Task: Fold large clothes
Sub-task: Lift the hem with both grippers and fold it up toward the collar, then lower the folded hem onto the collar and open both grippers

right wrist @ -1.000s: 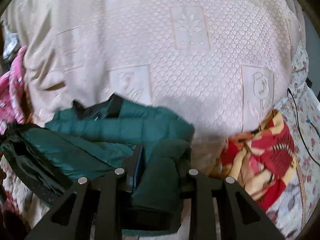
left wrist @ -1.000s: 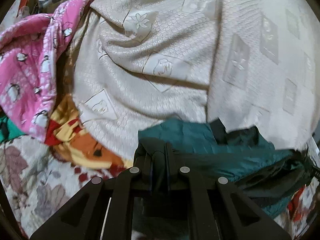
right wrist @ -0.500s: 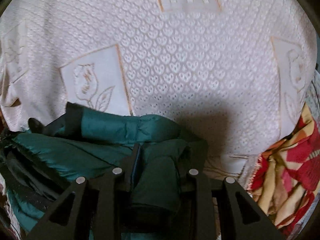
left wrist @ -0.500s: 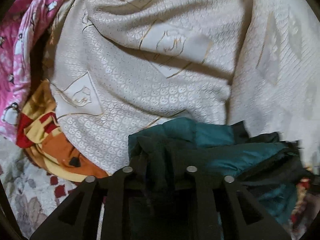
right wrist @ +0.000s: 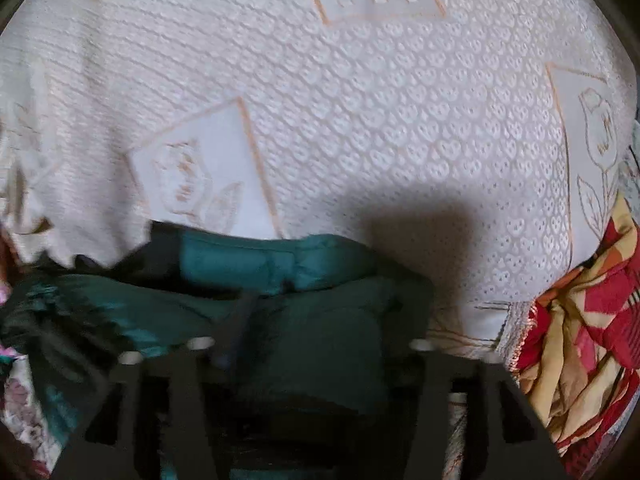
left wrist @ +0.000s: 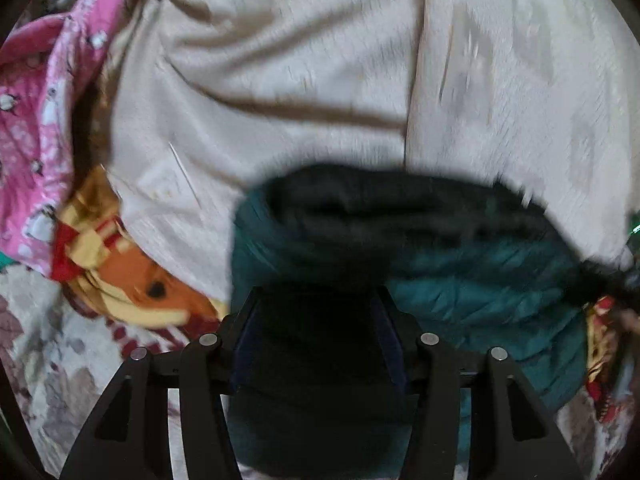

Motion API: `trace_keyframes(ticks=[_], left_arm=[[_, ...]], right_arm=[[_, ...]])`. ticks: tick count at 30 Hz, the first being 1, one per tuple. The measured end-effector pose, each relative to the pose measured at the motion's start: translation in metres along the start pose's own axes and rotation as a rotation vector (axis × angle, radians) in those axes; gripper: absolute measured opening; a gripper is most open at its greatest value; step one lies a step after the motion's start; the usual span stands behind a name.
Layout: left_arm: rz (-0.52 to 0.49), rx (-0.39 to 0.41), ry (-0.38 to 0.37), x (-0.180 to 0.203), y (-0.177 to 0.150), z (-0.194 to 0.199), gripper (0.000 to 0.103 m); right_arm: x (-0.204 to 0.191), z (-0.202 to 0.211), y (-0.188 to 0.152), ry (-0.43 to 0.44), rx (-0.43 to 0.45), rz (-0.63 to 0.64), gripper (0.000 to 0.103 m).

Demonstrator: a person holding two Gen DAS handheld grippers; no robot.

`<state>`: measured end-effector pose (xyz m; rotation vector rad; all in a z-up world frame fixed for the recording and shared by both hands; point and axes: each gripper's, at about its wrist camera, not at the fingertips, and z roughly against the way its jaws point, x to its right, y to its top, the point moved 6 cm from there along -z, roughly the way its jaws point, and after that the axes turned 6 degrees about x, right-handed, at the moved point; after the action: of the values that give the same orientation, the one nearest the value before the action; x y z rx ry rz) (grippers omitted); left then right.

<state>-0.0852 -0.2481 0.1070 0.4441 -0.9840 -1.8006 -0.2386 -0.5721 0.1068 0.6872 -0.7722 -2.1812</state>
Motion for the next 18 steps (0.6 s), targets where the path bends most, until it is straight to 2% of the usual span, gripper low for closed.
trace_keyframes(ticks=[1,4,6,8,9,12,13,18], left_arm=[[-0.010,-0.013,0.020,0.003,-0.004,-0.011,0.034],[-0.029,-0.022,0.082,0.005,-0.006,-0.034,0.034],[-0.001,-0.025,0.090,0.001,-0.004,-0.041,0.034],[0.015,-0.023,0.097,-0.002,-0.001,-0.044,0.034],[0.017,-0.022,0.101,-0.003,0.001,-0.045,0.034],[0.003,-0.019,0.117,-0.004,0.004,-0.048,0.034],[0.000,-0.019,0.121,-0.004,0.005,-0.049,0.034],[-0.011,-0.016,0.133,-0.006,0.010,-0.058,0.034]], right_arm=[[-0.003,0.010,0.003,0.013,0.017,0.007,0.077],[-0.012,0.048,0.016,0.031,0.088,0.068,0.079],[-0.019,0.075,0.020,0.040,0.152,0.103,0.080],[-0.033,0.094,0.018,0.076,0.203,0.153,0.091],[-0.046,0.100,0.013,0.095,0.215,0.195,0.091],[-0.079,0.090,-0.005,0.154,0.192,0.322,0.091],[-0.093,0.076,-0.013,0.160,0.165,0.360,0.091],[-0.120,0.015,-0.021,0.101,0.120,0.386,0.091]])
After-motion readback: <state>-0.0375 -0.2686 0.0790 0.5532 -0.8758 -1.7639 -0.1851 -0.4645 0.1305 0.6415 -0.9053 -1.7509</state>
